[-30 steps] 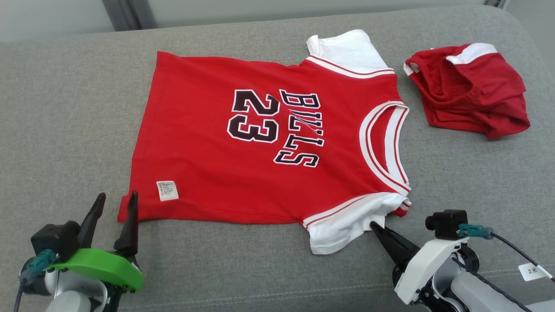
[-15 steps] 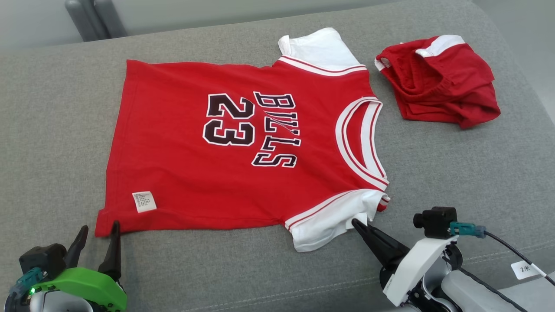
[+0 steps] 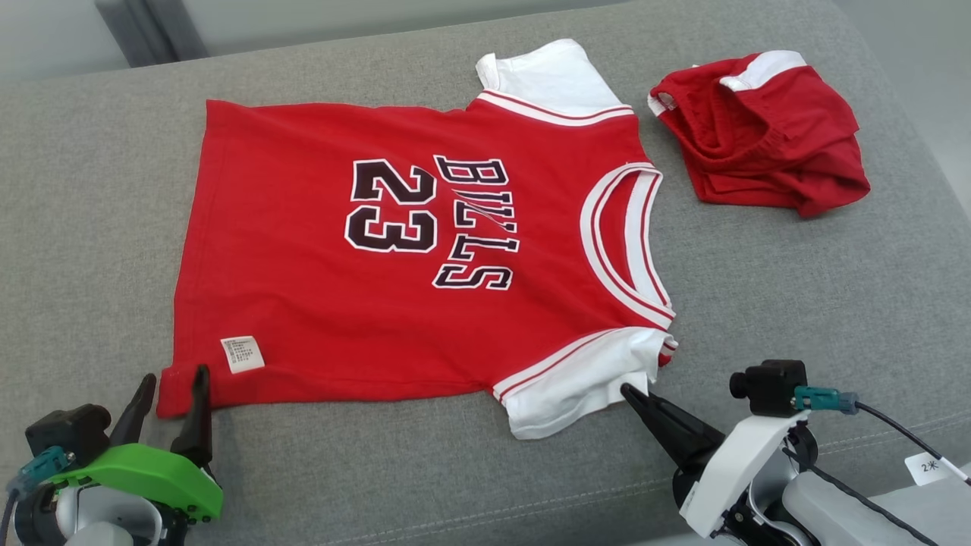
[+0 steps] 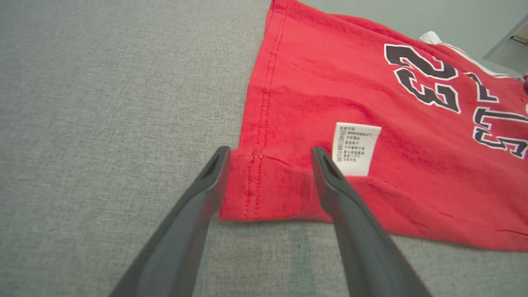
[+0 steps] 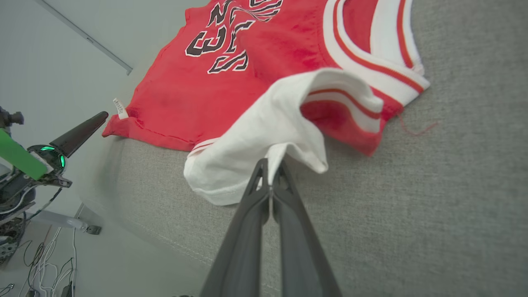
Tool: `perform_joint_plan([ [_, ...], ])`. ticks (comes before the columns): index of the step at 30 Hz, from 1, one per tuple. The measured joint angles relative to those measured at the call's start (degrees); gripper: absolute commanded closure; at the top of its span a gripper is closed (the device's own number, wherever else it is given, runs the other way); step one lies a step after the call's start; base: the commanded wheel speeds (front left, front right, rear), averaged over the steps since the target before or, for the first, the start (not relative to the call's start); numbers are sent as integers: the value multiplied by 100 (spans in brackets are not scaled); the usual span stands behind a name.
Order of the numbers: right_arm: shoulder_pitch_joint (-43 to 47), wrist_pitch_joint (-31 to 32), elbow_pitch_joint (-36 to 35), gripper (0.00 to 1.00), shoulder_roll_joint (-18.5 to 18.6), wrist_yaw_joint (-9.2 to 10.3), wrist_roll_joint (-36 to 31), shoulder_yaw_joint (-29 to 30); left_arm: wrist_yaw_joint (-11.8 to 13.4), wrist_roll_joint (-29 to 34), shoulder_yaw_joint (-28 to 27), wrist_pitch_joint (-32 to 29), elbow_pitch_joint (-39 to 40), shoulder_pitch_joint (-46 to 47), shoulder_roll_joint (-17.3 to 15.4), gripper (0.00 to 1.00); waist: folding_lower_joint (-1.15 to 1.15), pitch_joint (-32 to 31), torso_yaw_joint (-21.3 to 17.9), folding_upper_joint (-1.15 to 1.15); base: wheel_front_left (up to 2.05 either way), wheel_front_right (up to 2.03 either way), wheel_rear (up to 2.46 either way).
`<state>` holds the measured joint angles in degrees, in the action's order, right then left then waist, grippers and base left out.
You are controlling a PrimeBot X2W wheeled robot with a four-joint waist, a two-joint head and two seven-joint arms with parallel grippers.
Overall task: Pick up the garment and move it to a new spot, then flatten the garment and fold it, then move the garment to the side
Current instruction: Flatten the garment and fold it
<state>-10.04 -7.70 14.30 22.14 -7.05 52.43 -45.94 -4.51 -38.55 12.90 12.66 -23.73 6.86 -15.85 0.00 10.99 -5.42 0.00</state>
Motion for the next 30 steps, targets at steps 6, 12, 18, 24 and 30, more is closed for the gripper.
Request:
perform_joint_plan([
  [6, -2, 27, -60, 100, 43, 0, 0, -69, -10, -23, 16, -104, -204, 90, 2, 0, 0, 40, 3, 0, 0, 0, 0],
  [12, -3, 52, -89, 100, 57, 0, 0, -86, -57, -86, 23, -153, -348, 147, 23, 0, 0, 63, -1, 0, 0, 0, 0],
  [18, -10, 53, -118, 100, 88, 0, 0, -132, -105, -115, 35, -174, -436, 261, 52, 4, 0, 61, 7, 0, 0, 0, 0],
  [24, -13, 53, -118, 100, 137, 0, 1, -138, -112, -110, 54, -123, -487, 309, 49, 31, 0, 31, 19, 0, 0, 0, 0],
  [30, -12, 53, -116, 100, 154, 0, 7, -162, -130, -104, 111, -73, -525, 309, 51, 56, 0, -18, 43, 0, 0, 0, 0],
])
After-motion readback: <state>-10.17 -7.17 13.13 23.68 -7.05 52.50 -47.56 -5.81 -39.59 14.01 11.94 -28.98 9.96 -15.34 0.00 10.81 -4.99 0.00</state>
